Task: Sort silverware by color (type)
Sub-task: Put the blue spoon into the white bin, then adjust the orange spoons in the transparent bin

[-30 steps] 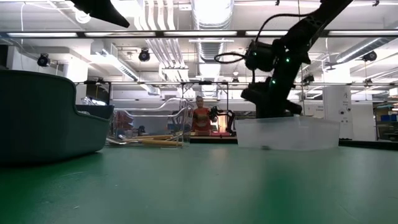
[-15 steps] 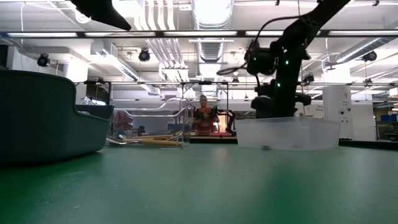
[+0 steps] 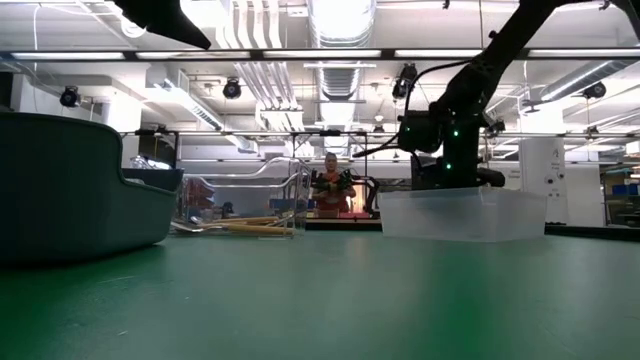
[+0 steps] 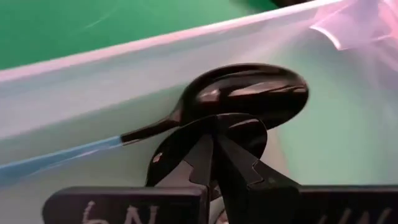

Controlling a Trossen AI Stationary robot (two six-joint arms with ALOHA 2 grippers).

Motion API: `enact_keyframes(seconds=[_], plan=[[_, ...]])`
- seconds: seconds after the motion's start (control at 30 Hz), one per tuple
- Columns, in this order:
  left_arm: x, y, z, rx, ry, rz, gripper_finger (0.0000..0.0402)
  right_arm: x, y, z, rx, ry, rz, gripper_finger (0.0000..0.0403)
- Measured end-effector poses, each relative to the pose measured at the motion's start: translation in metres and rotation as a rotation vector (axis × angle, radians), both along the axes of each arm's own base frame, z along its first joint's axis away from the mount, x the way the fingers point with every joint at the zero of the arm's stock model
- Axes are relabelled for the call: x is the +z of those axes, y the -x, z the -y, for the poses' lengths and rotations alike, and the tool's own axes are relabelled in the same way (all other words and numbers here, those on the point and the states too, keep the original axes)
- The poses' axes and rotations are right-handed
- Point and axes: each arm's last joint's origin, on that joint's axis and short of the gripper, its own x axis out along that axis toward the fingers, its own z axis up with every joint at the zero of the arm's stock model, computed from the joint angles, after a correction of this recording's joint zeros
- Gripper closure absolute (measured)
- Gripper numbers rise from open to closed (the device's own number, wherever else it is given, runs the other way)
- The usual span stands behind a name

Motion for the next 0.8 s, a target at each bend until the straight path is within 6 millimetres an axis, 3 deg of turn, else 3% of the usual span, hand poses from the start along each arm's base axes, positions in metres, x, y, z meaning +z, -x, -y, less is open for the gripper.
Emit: enact_keyframes(seconds=[0.17,0.57,0.8], plan=[[0.000,0.000,0.000,0.000,0.000,0.000,0.0326,0.007,0.004,-0.001,-0.037,0.036,-0.001,0.0390],[0.001,0.000,-0.002,0.006,-0.093,-0.062,0.0326,0.050,0.010,-0.007,-0.061,0.128,0.141,0.0390],[0.000,-0.005,-0.017,-0.003,-0.079,-0.139,0.0326,0.082,0.011,-0.014,0.008,0.184,0.282,0.0390]])
